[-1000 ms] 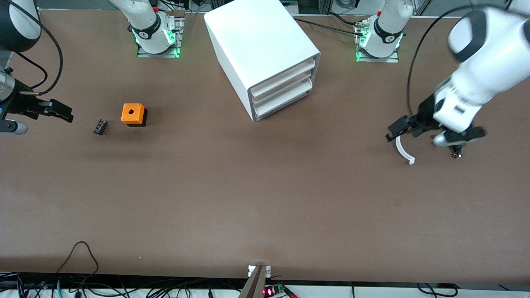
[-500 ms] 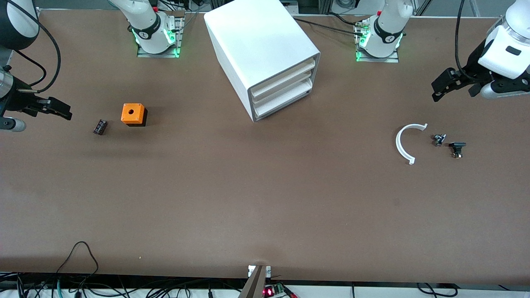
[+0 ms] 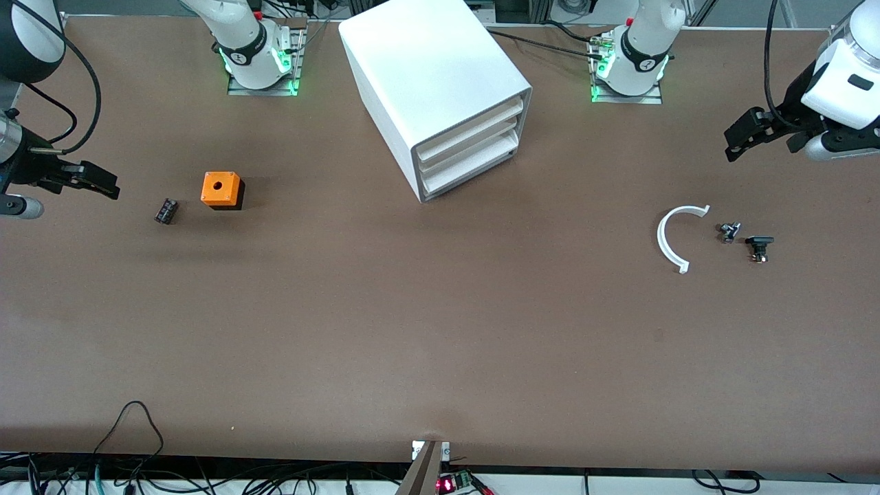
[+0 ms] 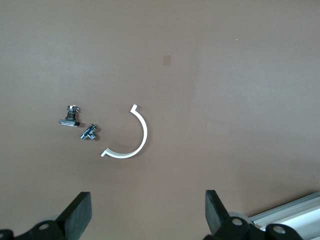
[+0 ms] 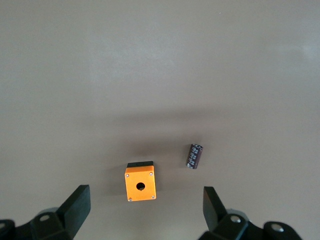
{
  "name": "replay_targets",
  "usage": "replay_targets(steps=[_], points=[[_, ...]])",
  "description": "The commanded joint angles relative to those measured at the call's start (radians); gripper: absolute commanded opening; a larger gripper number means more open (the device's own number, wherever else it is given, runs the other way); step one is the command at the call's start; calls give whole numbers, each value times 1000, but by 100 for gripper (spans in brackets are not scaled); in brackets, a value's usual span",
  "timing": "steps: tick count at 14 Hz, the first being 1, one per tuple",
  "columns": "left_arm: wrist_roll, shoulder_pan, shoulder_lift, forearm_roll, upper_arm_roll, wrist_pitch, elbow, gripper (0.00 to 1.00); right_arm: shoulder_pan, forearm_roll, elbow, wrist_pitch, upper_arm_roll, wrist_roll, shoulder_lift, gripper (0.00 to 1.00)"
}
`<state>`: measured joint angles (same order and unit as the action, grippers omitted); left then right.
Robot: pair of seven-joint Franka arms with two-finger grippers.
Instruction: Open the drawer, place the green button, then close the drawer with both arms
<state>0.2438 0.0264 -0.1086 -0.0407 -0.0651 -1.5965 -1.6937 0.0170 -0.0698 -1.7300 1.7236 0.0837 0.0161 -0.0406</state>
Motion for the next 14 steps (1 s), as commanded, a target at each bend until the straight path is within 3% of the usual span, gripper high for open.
replay_targets(steps=[1,14], points=[[-24,-3,12,5,2,27,32,100,4,18,-19,5,5,-22,27,100],[-26,-2,18,32,1,58,49,100,3,18,-19,4,7,-24,27,100]])
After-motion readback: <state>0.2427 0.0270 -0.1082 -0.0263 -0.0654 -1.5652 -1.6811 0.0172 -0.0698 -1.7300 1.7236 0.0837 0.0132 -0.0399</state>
